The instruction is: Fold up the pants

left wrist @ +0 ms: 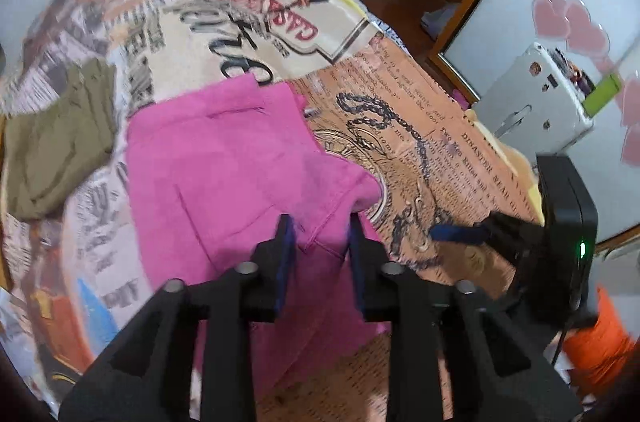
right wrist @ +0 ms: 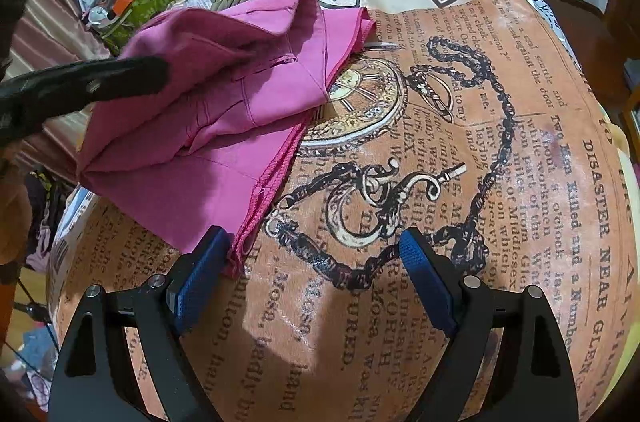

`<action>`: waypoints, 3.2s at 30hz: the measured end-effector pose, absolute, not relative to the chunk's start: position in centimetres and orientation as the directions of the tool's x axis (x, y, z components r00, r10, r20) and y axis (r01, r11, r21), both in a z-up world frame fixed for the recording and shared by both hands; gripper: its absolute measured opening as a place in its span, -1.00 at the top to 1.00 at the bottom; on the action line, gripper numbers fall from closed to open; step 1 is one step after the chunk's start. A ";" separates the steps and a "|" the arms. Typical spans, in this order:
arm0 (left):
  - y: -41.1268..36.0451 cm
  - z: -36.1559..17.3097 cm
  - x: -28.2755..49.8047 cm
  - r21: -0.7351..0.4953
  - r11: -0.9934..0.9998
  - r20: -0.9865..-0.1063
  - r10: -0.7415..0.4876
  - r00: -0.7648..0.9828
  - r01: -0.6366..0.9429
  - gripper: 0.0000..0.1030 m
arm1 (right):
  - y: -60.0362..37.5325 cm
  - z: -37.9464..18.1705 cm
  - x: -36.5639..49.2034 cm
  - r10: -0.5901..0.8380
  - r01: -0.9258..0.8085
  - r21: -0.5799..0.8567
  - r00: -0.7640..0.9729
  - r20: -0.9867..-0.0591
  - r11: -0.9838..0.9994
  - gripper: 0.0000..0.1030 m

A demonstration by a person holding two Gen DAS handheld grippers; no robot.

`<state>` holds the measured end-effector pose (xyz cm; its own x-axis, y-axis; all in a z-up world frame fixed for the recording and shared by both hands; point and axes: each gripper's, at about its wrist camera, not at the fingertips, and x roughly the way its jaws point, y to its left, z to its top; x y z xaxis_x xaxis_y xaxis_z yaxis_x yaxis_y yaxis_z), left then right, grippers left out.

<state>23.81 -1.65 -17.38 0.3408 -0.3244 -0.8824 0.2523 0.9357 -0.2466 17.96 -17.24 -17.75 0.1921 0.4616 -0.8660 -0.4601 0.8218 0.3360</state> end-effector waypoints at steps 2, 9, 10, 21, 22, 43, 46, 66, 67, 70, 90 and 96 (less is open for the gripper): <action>-1.7 -17.3 24.4 -0.258 0.932 -0.881 -0.336 0.332 0.256 0.22 | -17.3 -17.7 17.9 0.461 -0.459 0.337 0.189 -0.867 0.822 -0.66; 1.6 -13.3 24.7 -0.064 0.966 -0.846 -0.186 0.499 0.251 -0.35 | -17.7 -17.2 18.0 0.469 -0.461 0.344 0.188 -0.863 0.818 -0.65; 2.8 -12.9 25.2 -0.040 0.973 -0.841 -0.155 0.518 0.227 -0.37 | -17.7 -17.0 18.1 0.473 -0.462 0.346 0.193 -0.860 0.817 -0.65; 10.4 -17.8 34.9 0.085 0.996 -0.895 0.058 0.443 0.040 -0.46 | -17.2 -15.5 19.2 0.495 -0.465 0.352 0.230 -0.838 0.812 -0.66; 10.4 -18.5 36.0 0.080 0.996 -0.898 0.056 0.436 0.036 -0.46 | -17.1 -15.6 19.3 0.491 -0.465 0.348 0.232 -0.840 0.814 -0.66; 10.1 -26.8 32.5 0.111 0.988 -0.972 0.087 0.218 0.102 -0.57 | -18.5 -14.0 19.4 0.473 -0.420 0.326 0.314 -0.823 0.847 -0.66; 11.9 -25.7 29.7 0.029 0.999 -0.977 0.021 0.213 0.034 -0.58 | -18.3 -13.5 19.0 0.468 -0.432 0.311 0.324 -0.823 0.846 -0.66; 13.8 -22.1 17.3 -0.104 0.994 -0.955 -0.104 0.276 0.016 -0.77 | -14.7 -16.6 18.4 0.425 -0.537 0.254 0.221 -0.878 0.804 -0.32; 13.7 -21.8 17.5 -0.090 0.996 -0.955 -0.093 0.282 0.022 -0.77 | -14.8 -16.4 18.5 0.424 -0.538 0.255 0.216 -0.880 0.803 -0.32; 13.5 -20.2 18.0 -0.063 0.997 -0.940 -0.075 0.334 0.048 -0.77 | -15.5 -15.5 18.8 0.433 -0.536 0.261 0.223 -0.873 0.803 -0.32; 9.0 -22.0 26.8 -0.210 0.965 -0.915 -0.250 0.316 0.157 -0.06 | -13.9 -18.1 27.0 0.473 -0.464 0.346 0.192 -0.860 0.816 -0.26; 9.8 -21.8 25.3 -0.290 0.953 -0.890 -0.301 0.343 0.083 0.29 | -13.8 -18.0 26.0 0.513 -0.467 0.395 0.153 -0.845 0.791 -0.11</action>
<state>25.32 9.84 -21.79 0.3434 -0.3006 -0.8898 0.0829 0.9534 -0.2901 26.03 -13.76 -17.95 0.1528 0.5128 -0.8448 -0.4674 0.7907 0.3954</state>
